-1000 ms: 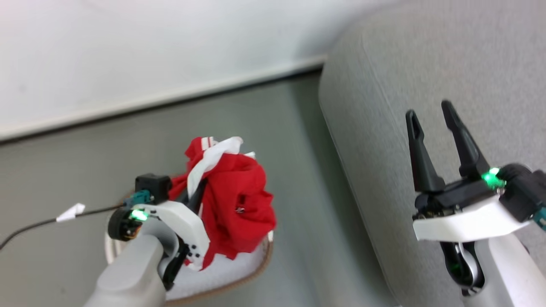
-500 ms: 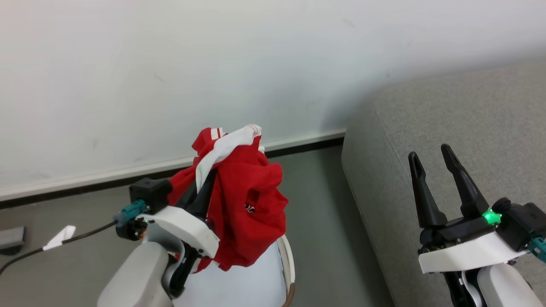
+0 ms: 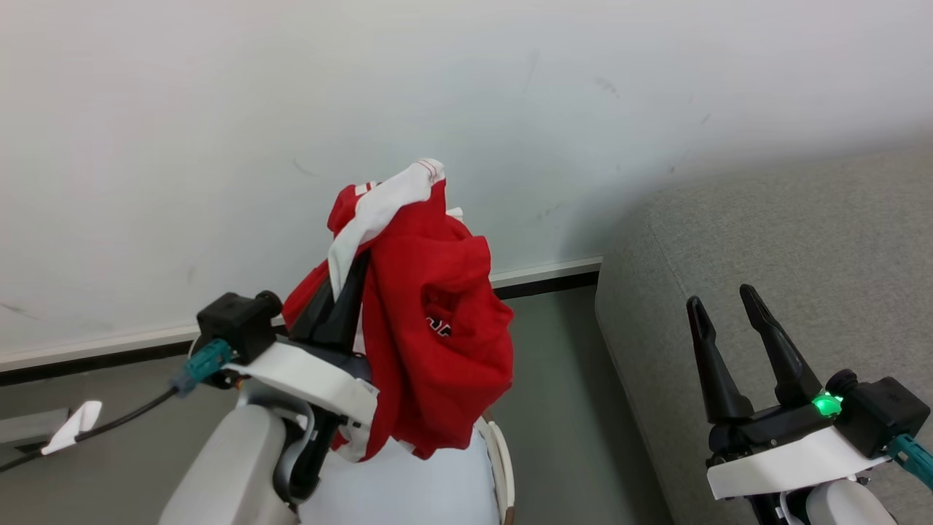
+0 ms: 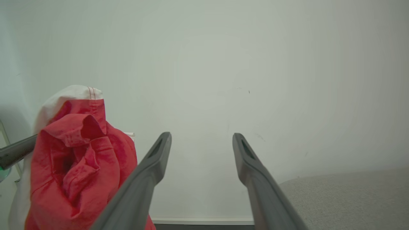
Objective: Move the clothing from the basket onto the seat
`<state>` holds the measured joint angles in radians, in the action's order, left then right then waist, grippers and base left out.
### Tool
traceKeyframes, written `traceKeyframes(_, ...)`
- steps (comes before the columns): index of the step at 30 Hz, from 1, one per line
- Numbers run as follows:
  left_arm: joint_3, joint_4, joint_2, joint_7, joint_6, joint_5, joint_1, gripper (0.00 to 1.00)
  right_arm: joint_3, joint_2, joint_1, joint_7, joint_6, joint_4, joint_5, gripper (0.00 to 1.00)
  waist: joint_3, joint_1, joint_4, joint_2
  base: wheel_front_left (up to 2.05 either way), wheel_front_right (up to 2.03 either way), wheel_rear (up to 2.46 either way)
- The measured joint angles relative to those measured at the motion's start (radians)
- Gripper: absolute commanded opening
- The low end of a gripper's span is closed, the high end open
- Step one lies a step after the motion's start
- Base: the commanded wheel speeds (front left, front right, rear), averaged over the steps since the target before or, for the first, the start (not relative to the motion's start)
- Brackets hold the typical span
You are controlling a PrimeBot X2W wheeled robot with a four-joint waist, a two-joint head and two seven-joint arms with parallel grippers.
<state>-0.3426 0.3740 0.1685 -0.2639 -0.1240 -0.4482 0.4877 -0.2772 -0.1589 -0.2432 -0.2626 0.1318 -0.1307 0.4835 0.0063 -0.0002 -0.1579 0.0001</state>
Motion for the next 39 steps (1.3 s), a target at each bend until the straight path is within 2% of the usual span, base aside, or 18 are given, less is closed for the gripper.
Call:
traceKeyframes(10,-0.004,-0.015,-0.011,0.000,0.000,0.008,-0.011,0.00,-0.074,-0.007,0.000,0.000,0.000,0.005,0.023,1.00,-0.003,0.0001,0.009,0.0000,0.00,0.00,0.00)
traceKeyframes(15,-0.030,-0.005,-0.026,0.000,-0.002,0.008,-0.010,0.00,-0.208,-0.034,-0.011,0.000,0.000,0.010,0.069,1.00,-0.008,0.0001,0.024,0.0000,0.00,0.00,0.00)
traceKeyframes(20,-0.066,-0.005,-0.043,0.000,-0.003,0.008,-0.003,0.00,-0.348,-0.076,-0.071,0.000,0.000,-0.043,0.117,1.00,-0.013,0.0001,0.050,0.0000,0.00,0.00,0.00)
traceKeyframes(30,-0.200,-0.046,-0.069,0.000,-0.005,-0.005,0.007,0.00,-0.543,-0.128,-0.233,0.000,0.000,-0.215,0.232,1.00,-0.021,0.0002,0.133,0.0000,0.00,0.00,0.00)
traceKeyframes(35,-0.281,-0.053,-0.072,0.000,-0.005,-0.027,0.020,0.00,-0.678,-0.147,-0.322,0.000,0.000,-0.251,0.322,1.00,-0.025,0.0003,0.186,0.0000,0.00,0.00,0.00)
traceKeyframes(39,-0.326,-0.051,-0.073,0.000,-0.005,-0.055,0.028,0.00,-0.702,-0.152,-0.362,0.000,0.000,-0.273,0.359,1.00,-0.030,0.0003,0.222,0.0000,0.00,0.00,0.00)
